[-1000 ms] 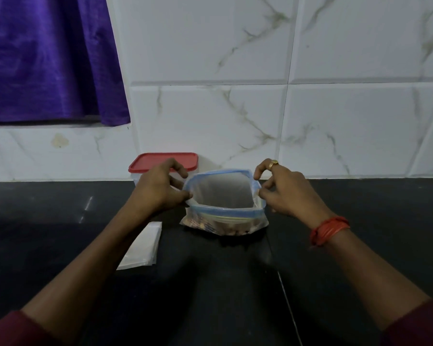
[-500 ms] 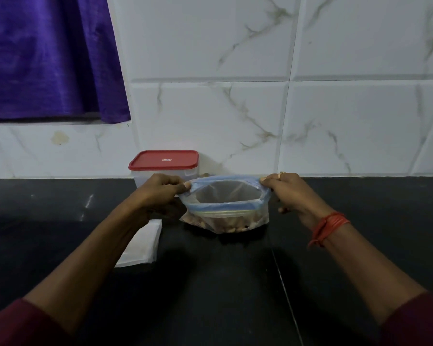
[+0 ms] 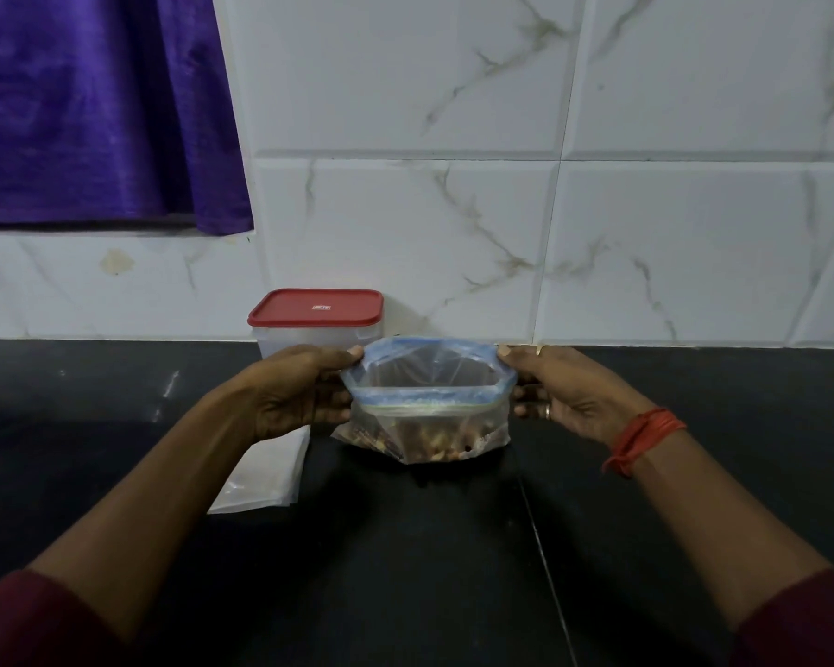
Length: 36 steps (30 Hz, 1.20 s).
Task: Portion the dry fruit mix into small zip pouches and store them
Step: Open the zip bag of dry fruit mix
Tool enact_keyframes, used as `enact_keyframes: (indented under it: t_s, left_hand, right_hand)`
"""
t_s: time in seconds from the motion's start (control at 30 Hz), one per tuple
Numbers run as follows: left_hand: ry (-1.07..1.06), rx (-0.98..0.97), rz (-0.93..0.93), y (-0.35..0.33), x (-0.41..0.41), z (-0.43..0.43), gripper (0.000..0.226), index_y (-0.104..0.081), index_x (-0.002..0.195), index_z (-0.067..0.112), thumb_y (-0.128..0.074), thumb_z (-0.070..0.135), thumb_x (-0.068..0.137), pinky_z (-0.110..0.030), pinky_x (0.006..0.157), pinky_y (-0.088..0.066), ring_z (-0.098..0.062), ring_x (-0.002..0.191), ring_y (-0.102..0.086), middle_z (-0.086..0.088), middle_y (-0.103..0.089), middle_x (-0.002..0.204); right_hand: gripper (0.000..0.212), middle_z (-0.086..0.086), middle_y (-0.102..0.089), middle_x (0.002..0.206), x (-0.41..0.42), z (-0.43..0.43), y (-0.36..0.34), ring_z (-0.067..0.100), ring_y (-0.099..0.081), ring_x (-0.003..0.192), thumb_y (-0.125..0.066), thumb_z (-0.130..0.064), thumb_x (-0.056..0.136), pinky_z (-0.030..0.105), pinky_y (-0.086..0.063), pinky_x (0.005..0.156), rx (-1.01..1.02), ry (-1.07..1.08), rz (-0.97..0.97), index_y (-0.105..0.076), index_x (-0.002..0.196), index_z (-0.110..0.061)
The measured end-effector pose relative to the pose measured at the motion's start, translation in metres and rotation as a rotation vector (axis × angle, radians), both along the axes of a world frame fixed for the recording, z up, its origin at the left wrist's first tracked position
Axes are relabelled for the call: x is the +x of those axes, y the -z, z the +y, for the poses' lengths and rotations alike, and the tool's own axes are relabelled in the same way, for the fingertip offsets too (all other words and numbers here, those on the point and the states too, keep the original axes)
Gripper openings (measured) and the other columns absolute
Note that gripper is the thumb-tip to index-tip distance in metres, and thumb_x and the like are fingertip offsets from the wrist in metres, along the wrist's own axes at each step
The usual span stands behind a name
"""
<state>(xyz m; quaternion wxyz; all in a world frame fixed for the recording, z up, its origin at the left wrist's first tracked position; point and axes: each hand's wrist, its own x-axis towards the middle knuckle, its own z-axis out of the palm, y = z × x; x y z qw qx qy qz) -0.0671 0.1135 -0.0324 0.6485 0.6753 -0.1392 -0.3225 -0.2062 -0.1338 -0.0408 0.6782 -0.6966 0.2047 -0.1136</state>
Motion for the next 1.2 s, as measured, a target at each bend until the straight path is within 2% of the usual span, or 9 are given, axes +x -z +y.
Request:
enact_keyframes:
  t_s: [0.17,0.37,0.5,0.6,0.73,0.8,0.93,1.07,1.2]
  left_hand:
    - [0.013,0.071,-0.042,0.003,0.005,0.003,0.034,-0.069,0.105,-0.005,-0.077,0.011,0.075,-0.033,0.063,-0.063,-0.024,0.075,-0.071,-0.017,-0.072,0.089]
    - [0.061,0.126,-0.057,0.006,0.002,0.0,0.019,-0.071,0.099,-0.005,-0.071,-0.006,0.08,-0.033,0.066,-0.064,-0.025,0.075,-0.075,-0.019,-0.075,0.09]
    - [0.05,-0.01,0.078,0.007,0.001,-0.006,0.018,-0.07,0.099,0.001,-0.061,-0.009,0.086,-0.032,0.067,-0.064,-0.023,0.076,-0.074,-0.016,-0.073,0.092]
    - [0.052,-0.141,0.218,0.008,0.001,-0.008,0.027,-0.067,0.104,0.004,-0.056,-0.009,0.085,-0.035,0.071,-0.063,-0.023,0.077,-0.074,-0.013,-0.073,0.091]
    - [-0.061,-0.3,0.351,0.012,0.004,-0.009,0.026,-0.055,0.099,0.01,-0.045,-0.013,0.094,-0.042,0.064,-0.063,-0.029,0.073,-0.075,-0.018,-0.071,0.089]
    - [-0.085,-0.351,0.379,0.013,0.004,-0.008,0.027,-0.052,0.093,0.011,-0.041,-0.013,0.097,-0.042,0.06,-0.063,-0.033,0.072,-0.075,-0.022,-0.07,0.091]
    - [-0.077,-0.421,0.393,0.014,0.005,-0.005,0.033,-0.049,0.084,0.012,-0.035,-0.016,0.094,-0.045,0.07,-0.061,-0.037,0.075,-0.075,-0.024,-0.072,0.089]
    - [-0.036,-0.431,0.37,0.011,0.003,-0.005,0.035,-0.05,0.084,0.013,-0.043,-0.019,0.073,-0.046,0.07,-0.062,-0.036,0.08,-0.075,-0.023,-0.071,0.094]
    - [-0.023,-0.481,0.367,0.01,-0.009,-0.011,0.039,-0.05,0.082,0.014,-0.037,-0.023,0.076,-0.047,0.069,-0.062,-0.04,0.1,-0.065,-0.023,-0.065,0.103]
  right_hand:
    - [0.027,0.015,-0.076,0.095,-0.004,-0.005,-0.002,0.02,-0.072,0.082,-0.081,-0.015,0.079,0.027,-0.062,0.066,-0.107,-0.049,0.05,-0.07,0.102,-0.003]
    - [0.009,0.006,-0.076,0.076,-0.005,-0.001,-0.002,0.011,-0.072,0.063,-0.077,-0.008,0.084,0.024,-0.061,0.059,-0.112,-0.097,0.103,-0.071,0.091,-0.009]
    - [0.015,0.005,-0.076,0.081,-0.006,0.0,-0.002,0.012,-0.073,0.068,-0.072,-0.003,0.084,0.023,-0.06,0.06,0.153,-0.15,0.019,-0.073,0.096,-0.01]
    - [0.029,0.005,-0.076,0.084,-0.006,0.003,-0.004,0.013,-0.073,0.07,-0.07,-0.002,0.073,0.024,-0.061,0.064,0.364,-0.195,-0.028,-0.071,0.101,-0.011]
    - [0.03,0.011,-0.074,0.079,-0.004,0.001,0.001,0.02,-0.074,0.067,-0.066,0.006,0.067,0.031,-0.062,0.056,0.588,-0.119,-0.082,-0.058,0.087,-0.016]
    - [0.031,0.014,-0.073,0.08,-0.004,-0.001,0.003,0.023,-0.075,0.07,-0.063,0.01,0.067,0.034,-0.063,0.06,0.645,-0.087,-0.104,-0.052,0.079,-0.016]
    - [0.035,0.012,-0.071,0.074,-0.002,-0.008,0.007,0.025,-0.076,0.072,-0.049,0.018,0.082,0.035,-0.063,0.063,0.699,-0.048,-0.124,-0.046,0.072,-0.016]
    - [0.04,0.009,-0.068,0.068,-0.004,-0.012,0.009,0.024,-0.075,0.068,-0.038,0.021,0.082,0.032,-0.063,0.061,0.733,-0.049,-0.156,-0.043,0.069,-0.017]
    - [0.044,0.007,-0.063,0.067,-0.003,-0.009,0.013,0.022,-0.071,0.07,-0.032,0.022,0.082,0.032,-0.063,0.065,0.767,-0.06,-0.195,-0.043,0.069,-0.018]
